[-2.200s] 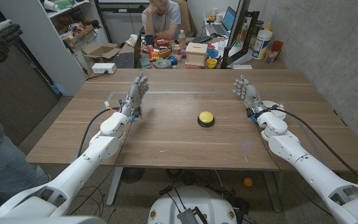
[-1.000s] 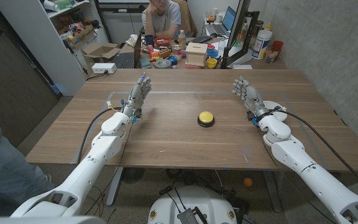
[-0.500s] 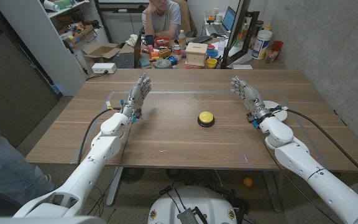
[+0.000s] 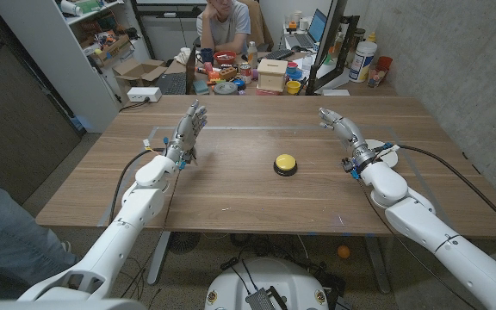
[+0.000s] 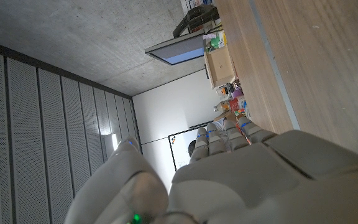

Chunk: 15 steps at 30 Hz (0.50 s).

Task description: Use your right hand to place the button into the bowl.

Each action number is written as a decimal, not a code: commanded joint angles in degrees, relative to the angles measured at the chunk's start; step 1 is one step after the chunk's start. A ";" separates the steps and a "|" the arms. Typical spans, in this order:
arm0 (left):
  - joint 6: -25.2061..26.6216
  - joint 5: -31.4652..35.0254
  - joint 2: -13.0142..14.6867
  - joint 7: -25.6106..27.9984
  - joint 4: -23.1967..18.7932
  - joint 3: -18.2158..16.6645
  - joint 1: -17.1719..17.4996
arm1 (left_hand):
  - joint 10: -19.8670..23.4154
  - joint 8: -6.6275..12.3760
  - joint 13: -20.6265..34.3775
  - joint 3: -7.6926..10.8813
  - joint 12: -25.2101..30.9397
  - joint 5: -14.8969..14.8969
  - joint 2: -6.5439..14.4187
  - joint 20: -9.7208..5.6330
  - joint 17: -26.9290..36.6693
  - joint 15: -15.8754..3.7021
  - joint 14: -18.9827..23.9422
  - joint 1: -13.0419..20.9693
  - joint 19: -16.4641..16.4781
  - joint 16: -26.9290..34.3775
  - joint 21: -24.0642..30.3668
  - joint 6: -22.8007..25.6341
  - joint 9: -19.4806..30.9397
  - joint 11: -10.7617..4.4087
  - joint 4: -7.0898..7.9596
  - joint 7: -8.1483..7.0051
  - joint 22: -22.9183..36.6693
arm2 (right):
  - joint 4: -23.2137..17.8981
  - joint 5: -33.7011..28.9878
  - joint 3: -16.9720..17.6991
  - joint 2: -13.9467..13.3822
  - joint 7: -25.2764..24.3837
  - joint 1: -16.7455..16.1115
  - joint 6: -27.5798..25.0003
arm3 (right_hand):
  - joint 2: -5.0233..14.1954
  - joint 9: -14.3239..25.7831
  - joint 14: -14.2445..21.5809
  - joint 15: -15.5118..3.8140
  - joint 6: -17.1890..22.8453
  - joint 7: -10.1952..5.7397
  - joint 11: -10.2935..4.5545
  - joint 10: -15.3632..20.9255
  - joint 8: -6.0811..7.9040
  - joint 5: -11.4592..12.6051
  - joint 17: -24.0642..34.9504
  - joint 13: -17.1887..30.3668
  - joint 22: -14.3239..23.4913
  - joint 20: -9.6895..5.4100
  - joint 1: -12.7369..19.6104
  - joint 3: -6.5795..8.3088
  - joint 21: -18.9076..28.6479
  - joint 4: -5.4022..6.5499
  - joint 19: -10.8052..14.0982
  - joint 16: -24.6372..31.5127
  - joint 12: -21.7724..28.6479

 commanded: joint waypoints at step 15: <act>0.19 1.28 1.17 0.06 -2.44 -0.44 1.15 | 0.41 0.33 0.10 -0.38 0.34 0.41 0.48 0.77 0.31 0.05 0.09 0.68 -0.73 0.27 -0.31 0.32 0.15 -0.22 -0.18 -0.03 0.35 | -9.26 -18.19 -1.08 -4.87 -3.45 -2.36 -4.86 | -0.12 0.19 -0.37 -0.02 0.09 -1.73 -0.02 0.06 0.11 0.29 -0.02 0.18 0.33 0.93 2.80 0.44 -1.54 -1.75 -0.97 -0.38 0.38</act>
